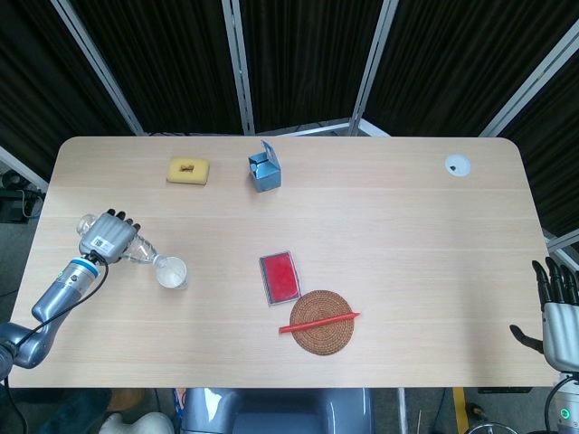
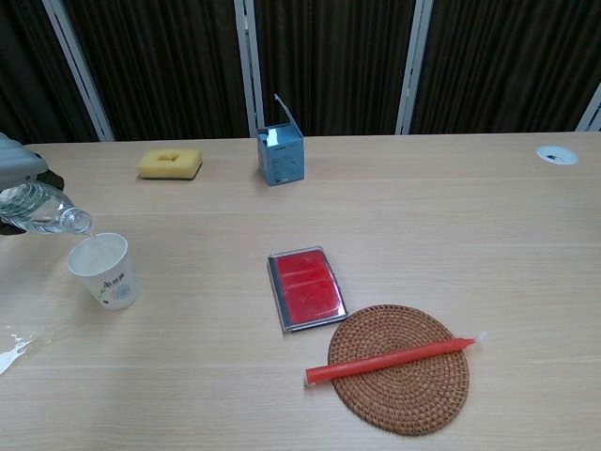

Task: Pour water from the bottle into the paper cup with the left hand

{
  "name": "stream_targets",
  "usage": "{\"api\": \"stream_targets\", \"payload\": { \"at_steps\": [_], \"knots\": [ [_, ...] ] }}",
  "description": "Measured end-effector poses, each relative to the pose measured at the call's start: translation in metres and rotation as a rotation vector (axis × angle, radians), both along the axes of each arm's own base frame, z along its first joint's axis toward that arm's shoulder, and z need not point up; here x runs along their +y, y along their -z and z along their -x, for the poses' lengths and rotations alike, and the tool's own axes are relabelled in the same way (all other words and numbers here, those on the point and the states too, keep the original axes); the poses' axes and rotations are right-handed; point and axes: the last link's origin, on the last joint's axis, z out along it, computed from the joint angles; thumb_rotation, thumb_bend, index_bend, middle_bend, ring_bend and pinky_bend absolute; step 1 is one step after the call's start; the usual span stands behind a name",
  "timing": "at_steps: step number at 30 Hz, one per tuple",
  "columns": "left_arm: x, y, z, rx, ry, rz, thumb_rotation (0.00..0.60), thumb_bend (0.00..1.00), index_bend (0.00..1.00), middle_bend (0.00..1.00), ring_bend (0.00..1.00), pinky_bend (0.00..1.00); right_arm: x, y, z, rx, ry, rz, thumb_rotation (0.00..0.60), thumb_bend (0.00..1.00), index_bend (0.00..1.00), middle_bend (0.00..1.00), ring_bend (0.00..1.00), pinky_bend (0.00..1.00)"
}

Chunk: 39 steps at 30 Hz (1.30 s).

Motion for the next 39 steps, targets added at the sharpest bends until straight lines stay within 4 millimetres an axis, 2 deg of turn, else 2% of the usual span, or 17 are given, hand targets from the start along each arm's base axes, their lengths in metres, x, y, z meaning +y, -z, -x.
{"api": "stream_targets", "payload": {
  "at_steps": [12, 31, 39],
  "knots": [
    [-0.0015, -0.0063, -0.0041, -0.012, 0.0, -0.011, 0.6, 0.58, 0.62, 0.47, 0.3, 0.34, 0.0006, -0.0018, -0.0006, -0.006, 0.0, 0.002, 0.6, 0.0, 0.0, 0.0, 0.0, 0.0],
    [-0.0022, -0.0006, -0.0052, -0.03, -0.006, -0.007, 0.6, 0.57, 0.62, 0.47, 0.3, 0.34, 0.0004, 0.0, 0.0003, 0.001, 0.006, -0.004, 0.6, 0.0, 0.0, 0.0, 0.0, 0.0],
    [-0.0031, -0.0011, -0.0071, -0.173, -0.063, -0.009, 0.6, 0.57, 0.62, 0.47, 0.3, 0.34, -0.0005, 0.0012, 0.0015, 0.006, 0.012, -0.005, 0.6, 0.0, 0.0, 0.0, 0.0, 0.0]
  ]
}}
